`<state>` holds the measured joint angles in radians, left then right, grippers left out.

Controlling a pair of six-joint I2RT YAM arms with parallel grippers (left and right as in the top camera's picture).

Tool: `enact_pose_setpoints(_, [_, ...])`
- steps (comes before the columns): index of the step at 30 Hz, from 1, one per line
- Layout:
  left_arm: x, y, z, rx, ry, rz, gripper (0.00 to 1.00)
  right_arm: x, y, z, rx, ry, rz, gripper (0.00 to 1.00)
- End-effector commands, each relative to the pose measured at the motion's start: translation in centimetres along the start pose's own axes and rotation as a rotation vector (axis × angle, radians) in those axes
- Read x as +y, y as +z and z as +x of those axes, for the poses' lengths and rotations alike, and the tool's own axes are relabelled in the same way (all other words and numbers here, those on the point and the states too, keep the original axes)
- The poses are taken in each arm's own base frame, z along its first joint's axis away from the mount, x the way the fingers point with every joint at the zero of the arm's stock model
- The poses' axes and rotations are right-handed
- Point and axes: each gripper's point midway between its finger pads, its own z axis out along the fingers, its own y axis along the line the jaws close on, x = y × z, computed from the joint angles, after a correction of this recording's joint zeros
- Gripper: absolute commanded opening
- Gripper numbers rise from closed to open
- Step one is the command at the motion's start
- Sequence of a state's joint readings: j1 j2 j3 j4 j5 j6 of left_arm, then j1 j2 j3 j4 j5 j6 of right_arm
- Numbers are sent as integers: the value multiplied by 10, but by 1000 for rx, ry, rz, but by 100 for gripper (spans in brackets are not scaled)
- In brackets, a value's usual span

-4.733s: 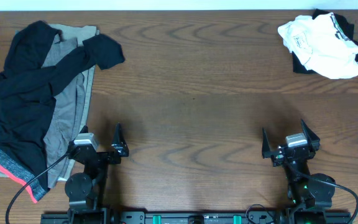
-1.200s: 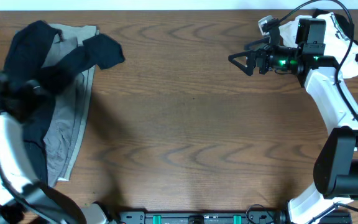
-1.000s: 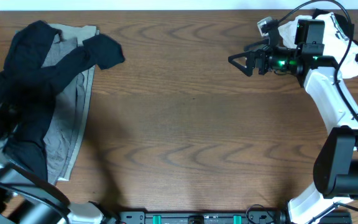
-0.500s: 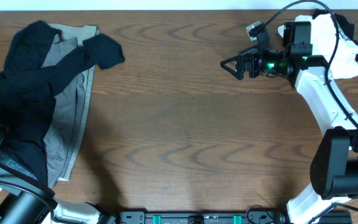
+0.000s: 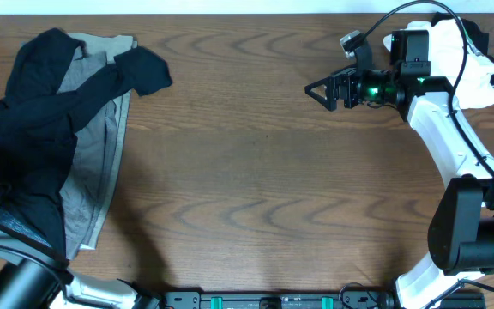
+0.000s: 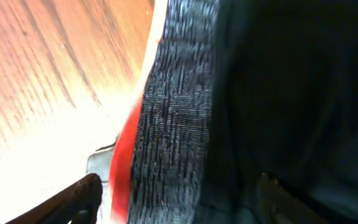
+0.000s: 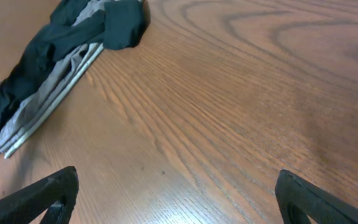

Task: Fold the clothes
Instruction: 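Reach the left gripper into the clothes pile and grasp the black pants waistband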

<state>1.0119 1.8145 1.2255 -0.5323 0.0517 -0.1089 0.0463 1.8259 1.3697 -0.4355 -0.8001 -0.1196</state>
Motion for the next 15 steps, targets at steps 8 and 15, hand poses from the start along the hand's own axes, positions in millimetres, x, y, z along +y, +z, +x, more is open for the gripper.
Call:
enact_pose_setpoints(8, [6, 18, 1, 21, -12, -27, 67, -4, 2, -4, 2, -2, 30, 99])
enact_pose_setpoints(15, [9, 18, -1, 12, -19, -50, 25, -6, 2, 0, 17, 12, 44, 99])
